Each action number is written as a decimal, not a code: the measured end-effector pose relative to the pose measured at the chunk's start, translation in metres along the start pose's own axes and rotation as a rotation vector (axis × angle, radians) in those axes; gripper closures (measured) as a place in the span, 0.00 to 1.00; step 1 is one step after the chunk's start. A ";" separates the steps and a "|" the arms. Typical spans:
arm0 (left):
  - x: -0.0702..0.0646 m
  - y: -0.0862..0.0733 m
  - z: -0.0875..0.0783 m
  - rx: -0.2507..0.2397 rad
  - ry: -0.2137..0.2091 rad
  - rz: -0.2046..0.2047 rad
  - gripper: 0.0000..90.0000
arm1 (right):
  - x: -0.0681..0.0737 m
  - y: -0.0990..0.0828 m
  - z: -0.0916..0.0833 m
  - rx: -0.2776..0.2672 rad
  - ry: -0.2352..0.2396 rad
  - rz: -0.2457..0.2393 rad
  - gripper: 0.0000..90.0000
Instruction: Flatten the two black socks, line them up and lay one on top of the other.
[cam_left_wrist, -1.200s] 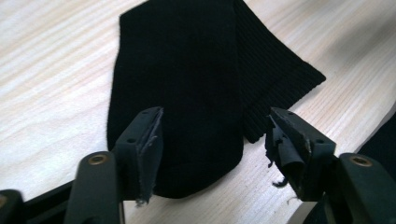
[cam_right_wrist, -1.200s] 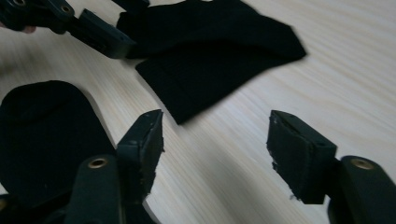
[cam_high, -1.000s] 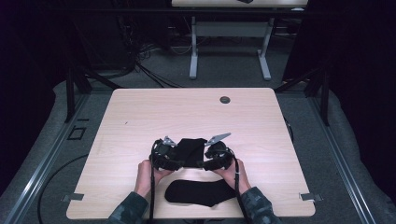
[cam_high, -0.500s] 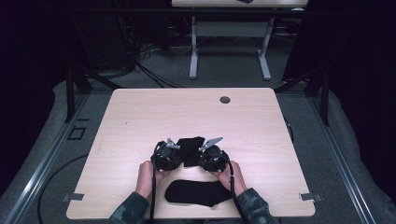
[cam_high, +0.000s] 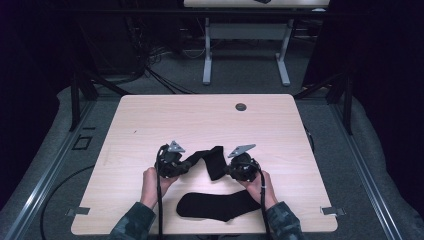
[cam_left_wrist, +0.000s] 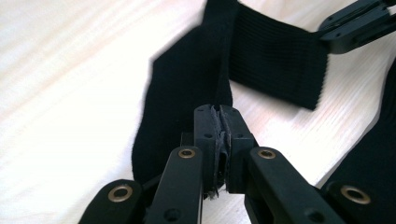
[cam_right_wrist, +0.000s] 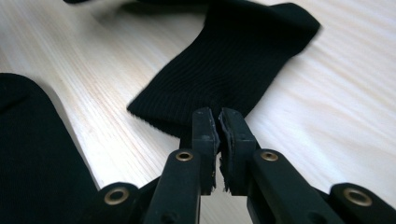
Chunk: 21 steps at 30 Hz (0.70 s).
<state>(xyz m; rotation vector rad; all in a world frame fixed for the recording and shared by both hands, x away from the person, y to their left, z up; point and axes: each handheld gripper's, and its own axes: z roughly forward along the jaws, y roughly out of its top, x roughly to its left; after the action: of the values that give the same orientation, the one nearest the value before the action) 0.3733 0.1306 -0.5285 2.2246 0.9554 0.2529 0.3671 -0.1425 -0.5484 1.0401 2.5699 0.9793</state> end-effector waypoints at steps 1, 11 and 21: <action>0.001 0.001 -0.001 -0.014 0.007 0.000 0.96 | -0.003 -0.001 -0.004 -0.005 -0.006 -0.006 0.95; 0.002 -0.006 0.003 0.006 -0.041 0.048 0.95 | -0.033 -0.020 -0.038 -0.009 -0.095 -0.013 0.94; 0.010 -0.020 0.001 0.035 -0.082 -0.038 0.45 | -0.066 -0.049 -0.041 0.022 0.010 0.155 0.56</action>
<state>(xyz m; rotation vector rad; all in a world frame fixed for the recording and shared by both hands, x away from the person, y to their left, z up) 0.3694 0.1468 -0.5436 2.2285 0.9631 0.1281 0.3725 -0.2341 -0.5530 1.2600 2.5446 0.9955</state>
